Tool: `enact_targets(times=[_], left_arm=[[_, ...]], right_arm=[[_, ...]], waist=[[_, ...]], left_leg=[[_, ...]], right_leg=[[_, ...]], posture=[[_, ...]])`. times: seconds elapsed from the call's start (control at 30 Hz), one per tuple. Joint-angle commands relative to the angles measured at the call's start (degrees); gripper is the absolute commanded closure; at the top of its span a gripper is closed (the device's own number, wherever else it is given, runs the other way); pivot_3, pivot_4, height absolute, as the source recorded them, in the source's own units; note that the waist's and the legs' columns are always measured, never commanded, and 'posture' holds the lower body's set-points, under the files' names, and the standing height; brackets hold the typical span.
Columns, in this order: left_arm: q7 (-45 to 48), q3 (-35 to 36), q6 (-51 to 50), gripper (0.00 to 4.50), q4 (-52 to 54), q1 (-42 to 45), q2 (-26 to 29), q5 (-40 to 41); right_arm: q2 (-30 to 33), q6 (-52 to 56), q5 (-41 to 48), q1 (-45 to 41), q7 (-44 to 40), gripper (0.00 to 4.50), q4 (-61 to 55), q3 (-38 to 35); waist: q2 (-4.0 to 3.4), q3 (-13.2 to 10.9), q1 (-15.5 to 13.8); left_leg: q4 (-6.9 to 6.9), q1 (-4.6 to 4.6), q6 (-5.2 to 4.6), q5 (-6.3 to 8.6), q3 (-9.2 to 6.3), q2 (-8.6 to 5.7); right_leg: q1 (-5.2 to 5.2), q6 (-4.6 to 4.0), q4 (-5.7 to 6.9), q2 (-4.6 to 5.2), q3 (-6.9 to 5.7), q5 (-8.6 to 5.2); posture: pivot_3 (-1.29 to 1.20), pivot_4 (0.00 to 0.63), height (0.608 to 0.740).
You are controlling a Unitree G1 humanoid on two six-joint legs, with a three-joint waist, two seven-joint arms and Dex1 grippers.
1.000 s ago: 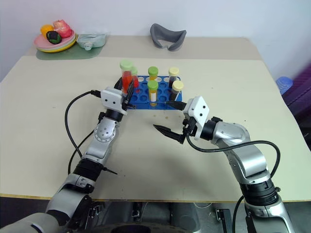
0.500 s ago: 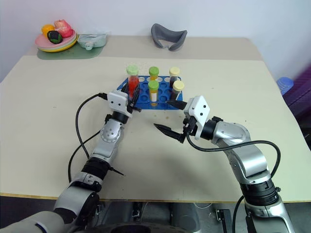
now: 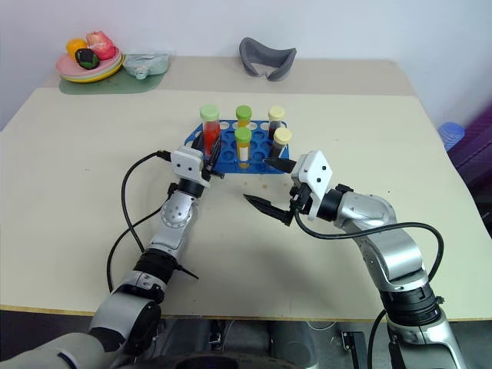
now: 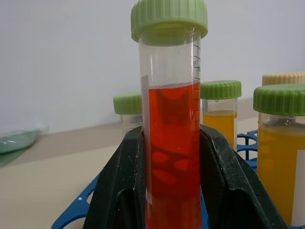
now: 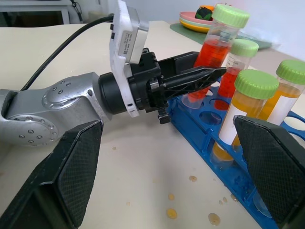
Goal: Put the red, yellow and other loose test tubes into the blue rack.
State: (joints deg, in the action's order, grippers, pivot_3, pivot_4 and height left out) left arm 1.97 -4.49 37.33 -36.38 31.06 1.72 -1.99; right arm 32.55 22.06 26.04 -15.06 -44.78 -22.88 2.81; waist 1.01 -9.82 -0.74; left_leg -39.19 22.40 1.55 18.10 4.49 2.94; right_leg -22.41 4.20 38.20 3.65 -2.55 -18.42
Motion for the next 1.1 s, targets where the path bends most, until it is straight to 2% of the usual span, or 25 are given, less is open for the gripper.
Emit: enact_targets(times=[0.03, 0.63, 0.97, 1.1], left_arm=[[-2.2, 0.7, 3.8, 3.34, -0.8, 0.7, 0.0, -2.4], [-4.1, 2.0, 7.0, 3.34, -7.8, 2.6, -2.1, -2.7], [3.7, 2.2, 2.0, 3.34, -6.2, 2.7, -3.9, 2.0], [4.0, 2.2, 2.3, 3.34, -5.7, 2.4, -3.8, 1.6]], right_arm=[[-0.3, -0.7, 0.9, -0.6, 0.2, 0.00, -3.0, -1.2], [-0.5, -0.5, 0.9, -0.5, 0.5, 0.00, -3.5, -0.9], [-0.5, -0.4, 0.9, -0.4, 0.7, 0.00, -3.7, -0.9], [-0.5, -0.4, 0.9, -0.5, 0.6, 0.00, -3.6, -0.9]], waist=[[0.00, 0.0, 0.0], [-0.19, 0.2, -0.2], [-0.18, 0.2, 0.0], [-0.18, 0.2, -0.1]], left_leg=[[0.00, 0.00, 0.00, 0.00, 0.00, 0.00], [-0.03, -0.07, -0.16, -0.10, -0.01, -0.09], [-0.04, -0.04, -0.18, -0.11, 0.00, -0.11], [-0.04, -0.02, -0.18, -0.11, -0.01, -0.11]], right_leg=[[0.00, 0.00, 0.00, 0.00, 0.00, 0.00], [0.15, 0.13, 0.01, 0.06, -0.01, 0.09], [0.11, 0.15, 0.01, 0.05, -0.01, 0.10], [0.09, 0.15, 0.00, 0.07, -0.02, 0.10]], posture=[[0.00, 0.150, 0.735], [0.00, 0.150, 0.735], [0.00, 0.150, 0.735], [0.00, 0.150, 0.735]])
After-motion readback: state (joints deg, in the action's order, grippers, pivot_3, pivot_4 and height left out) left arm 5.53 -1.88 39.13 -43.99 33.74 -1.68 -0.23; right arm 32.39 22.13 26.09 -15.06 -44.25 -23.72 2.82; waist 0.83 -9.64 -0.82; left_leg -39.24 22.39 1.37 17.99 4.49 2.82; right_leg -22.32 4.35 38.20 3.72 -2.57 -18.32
